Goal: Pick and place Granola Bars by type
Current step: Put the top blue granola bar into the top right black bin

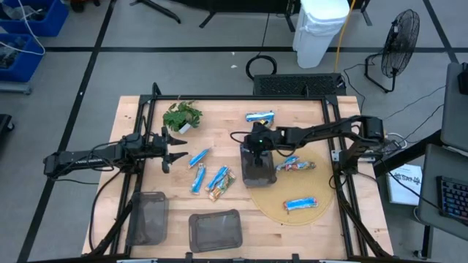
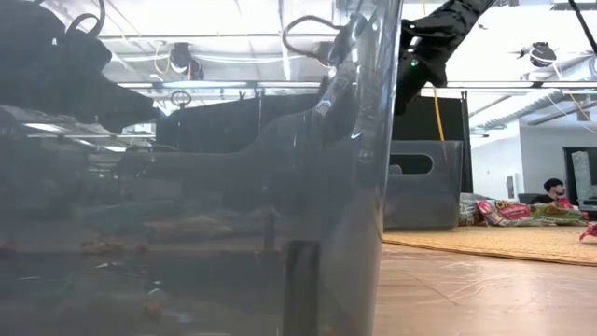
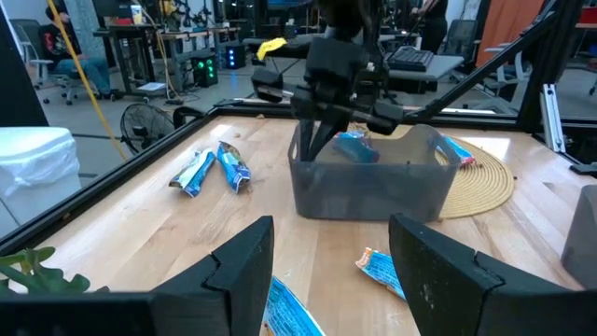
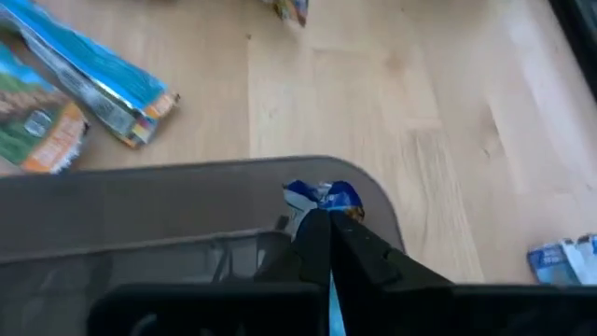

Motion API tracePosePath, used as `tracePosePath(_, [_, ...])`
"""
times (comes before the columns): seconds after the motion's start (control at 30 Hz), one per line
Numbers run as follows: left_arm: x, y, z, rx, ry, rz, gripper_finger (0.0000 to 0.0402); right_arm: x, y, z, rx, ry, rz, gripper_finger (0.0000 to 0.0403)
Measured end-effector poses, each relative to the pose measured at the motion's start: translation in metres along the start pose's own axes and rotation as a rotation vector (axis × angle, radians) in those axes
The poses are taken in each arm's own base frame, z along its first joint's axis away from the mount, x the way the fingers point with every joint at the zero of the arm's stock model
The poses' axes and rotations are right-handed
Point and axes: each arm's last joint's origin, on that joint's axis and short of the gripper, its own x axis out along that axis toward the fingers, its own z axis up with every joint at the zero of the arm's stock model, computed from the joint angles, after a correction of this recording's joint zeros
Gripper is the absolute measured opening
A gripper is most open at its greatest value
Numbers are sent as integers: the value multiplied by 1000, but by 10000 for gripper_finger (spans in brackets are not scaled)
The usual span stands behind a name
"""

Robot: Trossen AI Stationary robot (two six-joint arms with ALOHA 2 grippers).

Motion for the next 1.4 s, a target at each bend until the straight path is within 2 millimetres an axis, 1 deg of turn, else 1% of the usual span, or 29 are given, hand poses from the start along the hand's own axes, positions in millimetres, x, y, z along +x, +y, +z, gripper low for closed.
tracePosePath(0.33, [0, 0, 0, 0, -1, 0, 216, 0, 5, -13, 55, 141, 26, 0])
tracePosePath(0.47, [0, 0, 0, 0, -1, 1, 216, -1, 11, -10, 42, 110, 33, 0])
tracePosePath(0.53, [0, 0, 0, 0, -1, 0, 216, -6, 13, -4, 33, 70, 36, 0])
tracePosePath(0.67, [0, 0, 0, 0, 0, 1, 216, -25, 16, 9, 5, -21, 40, 0])
tracePosePath(0.8, [0, 0, 0, 0, 3, 1, 216, -54, 14, 22, -36, -123, 34, 0])
tracePosePath(0.87, [0, 0, 0, 0, 1, 0, 216, -69, 9, 27, -61, -170, 9, 0])
tracePosePath(0.97, [0, 0, 0, 0, 0, 0, 216, -90, -13, 32, -56, -188, -84, 0])
tracePosePath(1.07, [0, 0, 0, 0, 0, 0, 216, -106, -45, 39, 3, -120, -143, 0])
tracePosePath(1.13, [0, 0, 0, 0, -1, 0, 216, -112, -67, 41, 32, -61, -182, 0])
tracePosePath(1.2, [0, 0, 0, 0, -1, 0, 216, -113, -91, 41, 59, -6, -220, 0])
tracePosePath(1.27, [0, 0, 0, 0, 0, 1, 216, -109, -114, 39, 95, 44, -226, 0])
tracePosePath(1.33, [0, 0, 0, 0, -1, 1, 216, -101, -134, 32, 125, 76, -178, 0])
tracePosePath(1.4, [0, 0, 0, 0, 0, 0, 216, -88, -148, 22, 154, 113, -128, 0])
